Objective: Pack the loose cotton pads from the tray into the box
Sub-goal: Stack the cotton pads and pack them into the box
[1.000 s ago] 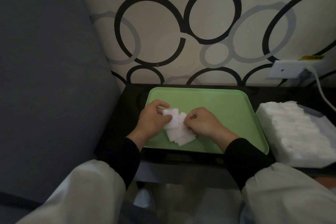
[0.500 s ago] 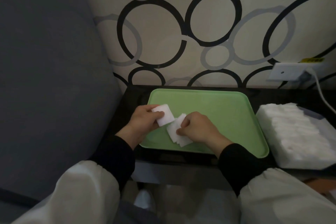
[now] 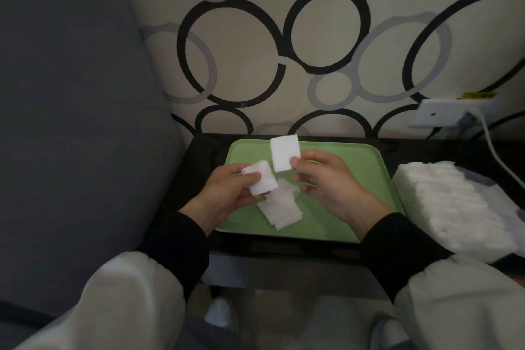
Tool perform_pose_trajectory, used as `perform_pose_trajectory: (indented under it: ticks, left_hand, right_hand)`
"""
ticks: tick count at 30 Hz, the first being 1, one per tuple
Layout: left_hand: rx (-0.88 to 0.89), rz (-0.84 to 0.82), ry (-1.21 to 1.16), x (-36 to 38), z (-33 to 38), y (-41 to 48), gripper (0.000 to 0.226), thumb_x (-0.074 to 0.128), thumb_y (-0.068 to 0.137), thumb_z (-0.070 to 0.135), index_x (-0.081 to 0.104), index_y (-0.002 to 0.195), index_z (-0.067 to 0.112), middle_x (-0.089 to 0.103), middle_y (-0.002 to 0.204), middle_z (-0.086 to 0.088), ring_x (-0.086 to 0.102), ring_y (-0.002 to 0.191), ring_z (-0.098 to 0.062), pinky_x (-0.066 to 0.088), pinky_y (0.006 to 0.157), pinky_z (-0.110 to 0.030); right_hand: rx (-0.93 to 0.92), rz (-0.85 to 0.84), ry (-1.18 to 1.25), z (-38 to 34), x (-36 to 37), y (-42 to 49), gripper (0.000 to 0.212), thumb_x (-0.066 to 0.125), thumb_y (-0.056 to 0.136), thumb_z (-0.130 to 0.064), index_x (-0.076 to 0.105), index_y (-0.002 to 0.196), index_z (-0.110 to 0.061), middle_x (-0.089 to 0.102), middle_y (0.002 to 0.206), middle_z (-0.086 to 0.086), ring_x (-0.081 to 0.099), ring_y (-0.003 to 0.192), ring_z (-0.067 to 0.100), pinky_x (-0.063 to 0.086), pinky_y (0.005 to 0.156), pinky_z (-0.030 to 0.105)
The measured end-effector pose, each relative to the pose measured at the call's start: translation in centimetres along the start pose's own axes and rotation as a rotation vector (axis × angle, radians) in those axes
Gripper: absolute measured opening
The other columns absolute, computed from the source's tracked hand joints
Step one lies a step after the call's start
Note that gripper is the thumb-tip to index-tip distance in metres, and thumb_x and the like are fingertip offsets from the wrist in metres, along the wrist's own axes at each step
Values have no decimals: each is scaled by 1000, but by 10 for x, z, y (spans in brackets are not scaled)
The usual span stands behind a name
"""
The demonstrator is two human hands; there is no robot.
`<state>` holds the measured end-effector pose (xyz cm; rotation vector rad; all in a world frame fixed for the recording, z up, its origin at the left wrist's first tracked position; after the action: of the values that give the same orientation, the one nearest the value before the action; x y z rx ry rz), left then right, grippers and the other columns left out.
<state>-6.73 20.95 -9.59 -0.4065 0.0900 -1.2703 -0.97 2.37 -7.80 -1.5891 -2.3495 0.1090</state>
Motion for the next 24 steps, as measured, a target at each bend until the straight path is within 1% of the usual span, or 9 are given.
perform_pose_trajectory:
  ticks: [2, 4, 5, 11, 16, 19, 21, 22, 24]
  left_hand:
    - [-5, 4, -4, 4, -2, -1, 21, 64, 94, 6, 63, 114, 7, 74, 86, -5, 73, 66, -12, 56, 53, -22]
    - [5, -29, -8, 8, -1, -2, 19, 63, 95, 9, 65, 113, 9, 77, 84, -3, 74, 71, -14, 57, 57, -23]
    - [12, -50, -8, 11, 0, -3, 19, 63, 95, 11, 66, 113, 9, 77, 86, -3, 75, 74, -15, 58, 59, -24]
    - [20, -114, -33, 19, 4, -7, 23, 57, 99, 13, 68, 118, 9, 76, 105, -10, 75, 91, -25, 61, 71, -29]
    - [8, -74, -78, 22, 4, -7, 27, 50, 101, 13, 64, 122, 4, 74, 107, -14, 75, 89, -28, 61, 67, -31]
    - [-39, -48, -106, 24, 3, -5, 31, 46, 104, 27, 63, 118, 5, 76, 103, -13, 75, 87, -29, 60, 66, -35]
    - [-76, -43, -124, 25, 4, -4, 37, 49, 102, 39, 63, 114, 7, 75, 102, -14, 74, 87, -29, 59, 67, -37]
    - [-59, -52, -90, 25, 4, -4, 36, 54, 99, 39, 64, 114, 7, 75, 105, -14, 74, 88, -28, 58, 68, -37]
    - [26, -66, 17, 25, 1, -4, 29, 66, 94, 23, 66, 117, 7, 74, 108, -14, 74, 91, -25, 58, 71, -32]
  right_hand:
    - [10, -80, 28, -2, 0, -1, 13, 73, 84, -9, 69, 96, -14, 71, 79, 0, 57, 62, 12, 41, 59, 27]
    - [35, -139, -21, 0, 3, -2, 14, 74, 83, -11, 70, 96, -14, 69, 75, -1, 55, 61, 11, 39, 58, 26]
    - [48, -139, -64, 1, 4, -4, 12, 75, 83, -11, 71, 94, -15, 69, 73, -2, 55, 60, 10, 38, 56, 26]
    - [65, -16, -236, 4, 4, -6, 12, 79, 80, -15, 70, 88, -17, 72, 80, 1, 57, 59, 10, 39, 51, 23]
    - [45, 47, -299, 5, 3, -7, 17, 81, 79, -17, 71, 92, -14, 75, 83, 3, 59, 59, 10, 40, 55, 24]
    - [43, 75, -334, 5, 3, -7, 20, 80, 79, -18, 70, 96, -11, 76, 88, 5, 60, 61, 11, 41, 56, 25]
    - [37, 87, -356, 5, 4, -8, 21, 80, 79, -18, 70, 97, -10, 76, 88, 6, 60, 61, 11, 41, 56, 24]
    - [31, 91, -371, 5, 4, -7, 22, 80, 79, -18, 70, 96, -10, 76, 87, 5, 60, 60, 11, 40, 54, 23]
    - [21, 92, -419, 6, 5, -6, 21, 80, 79, -21, 70, 94, -10, 75, 82, 2, 60, 58, 10, 40, 50, 19]
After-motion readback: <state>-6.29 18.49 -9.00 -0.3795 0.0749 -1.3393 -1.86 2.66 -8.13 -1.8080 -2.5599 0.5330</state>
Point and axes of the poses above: each hand's wrist, its own y-axis towards the middle knuckle, its own x-axis out of the palm, z = x × y, the point moved 1 cm from there along y, towards the middle knuckle
